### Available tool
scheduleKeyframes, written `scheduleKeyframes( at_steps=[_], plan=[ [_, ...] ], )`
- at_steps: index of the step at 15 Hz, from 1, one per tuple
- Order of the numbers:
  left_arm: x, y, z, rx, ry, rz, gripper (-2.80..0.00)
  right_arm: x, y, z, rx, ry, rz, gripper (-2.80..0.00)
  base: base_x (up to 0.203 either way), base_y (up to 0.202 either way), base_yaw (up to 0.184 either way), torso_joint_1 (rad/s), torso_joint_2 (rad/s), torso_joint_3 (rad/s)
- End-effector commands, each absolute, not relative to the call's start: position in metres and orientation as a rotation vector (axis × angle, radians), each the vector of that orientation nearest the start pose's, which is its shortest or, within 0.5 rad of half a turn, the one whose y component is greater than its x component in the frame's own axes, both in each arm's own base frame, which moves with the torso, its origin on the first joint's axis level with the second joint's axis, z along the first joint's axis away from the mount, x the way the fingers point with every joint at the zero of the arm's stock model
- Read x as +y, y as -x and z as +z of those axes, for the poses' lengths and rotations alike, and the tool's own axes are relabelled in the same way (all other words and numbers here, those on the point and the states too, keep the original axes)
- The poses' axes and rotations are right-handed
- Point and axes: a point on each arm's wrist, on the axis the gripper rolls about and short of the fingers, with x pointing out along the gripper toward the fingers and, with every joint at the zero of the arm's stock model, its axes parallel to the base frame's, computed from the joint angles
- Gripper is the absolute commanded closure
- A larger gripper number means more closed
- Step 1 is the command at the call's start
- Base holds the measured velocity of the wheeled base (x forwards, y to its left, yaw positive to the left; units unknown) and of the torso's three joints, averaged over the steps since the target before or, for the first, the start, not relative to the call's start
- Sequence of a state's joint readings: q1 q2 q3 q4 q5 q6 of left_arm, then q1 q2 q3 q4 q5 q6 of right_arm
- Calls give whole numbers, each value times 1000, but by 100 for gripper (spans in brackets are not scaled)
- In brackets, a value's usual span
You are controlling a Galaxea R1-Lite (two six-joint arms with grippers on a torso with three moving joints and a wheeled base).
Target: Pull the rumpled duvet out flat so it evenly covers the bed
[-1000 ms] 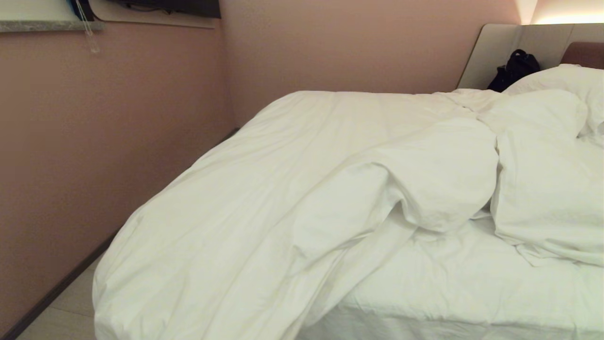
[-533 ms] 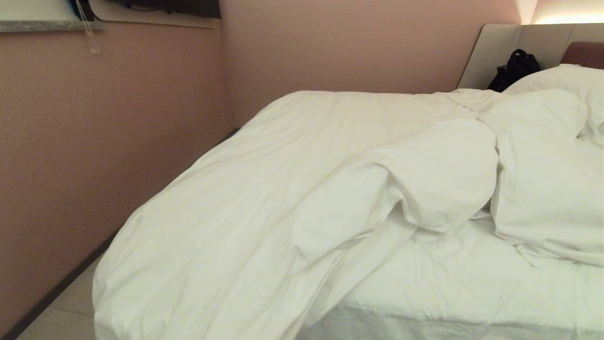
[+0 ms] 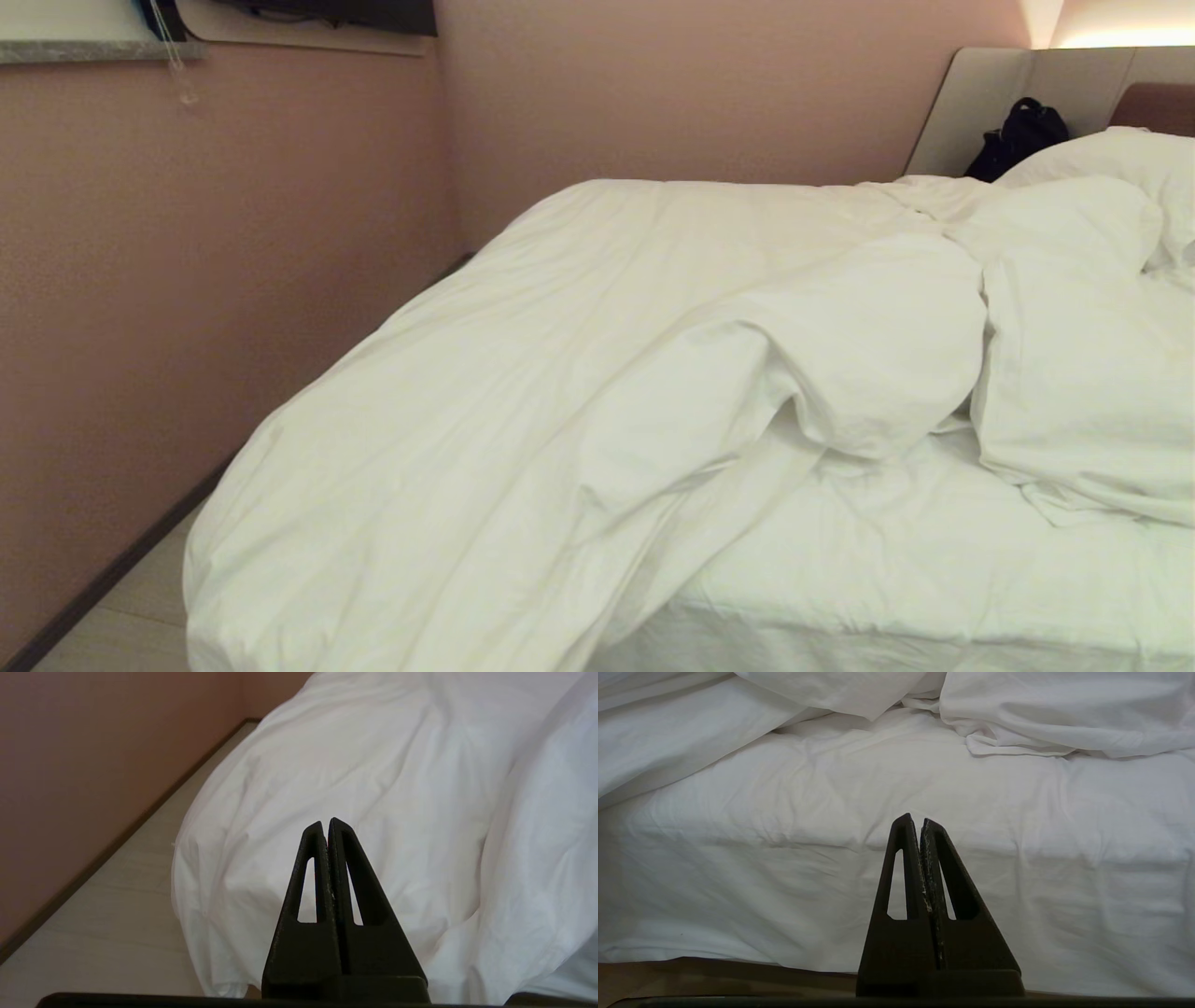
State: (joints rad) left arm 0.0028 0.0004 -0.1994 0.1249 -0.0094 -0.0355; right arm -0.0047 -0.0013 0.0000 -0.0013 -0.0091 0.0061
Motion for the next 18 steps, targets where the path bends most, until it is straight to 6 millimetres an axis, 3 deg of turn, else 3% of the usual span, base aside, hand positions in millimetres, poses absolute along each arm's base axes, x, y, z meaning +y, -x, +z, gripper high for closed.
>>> scheduleKeyframes(
  at_steps=[1, 14, 18],
  plan=[
    [0, 38, 107, -40, 35, -7, 0, 0, 23, 76, -2, -6, -14, 0, 0, 0, 0, 0, 0, 0],
    [0, 27, 75, 78, -42, -8, 0, 0, 23, 76, -2, -6, -14, 0, 0, 0, 0, 0, 0, 0],
    [0, 27, 75, 77, -42, -9, 0, 0, 23, 76, -2, -6, -14, 0, 0, 0, 0, 0, 0, 0]
  ],
)
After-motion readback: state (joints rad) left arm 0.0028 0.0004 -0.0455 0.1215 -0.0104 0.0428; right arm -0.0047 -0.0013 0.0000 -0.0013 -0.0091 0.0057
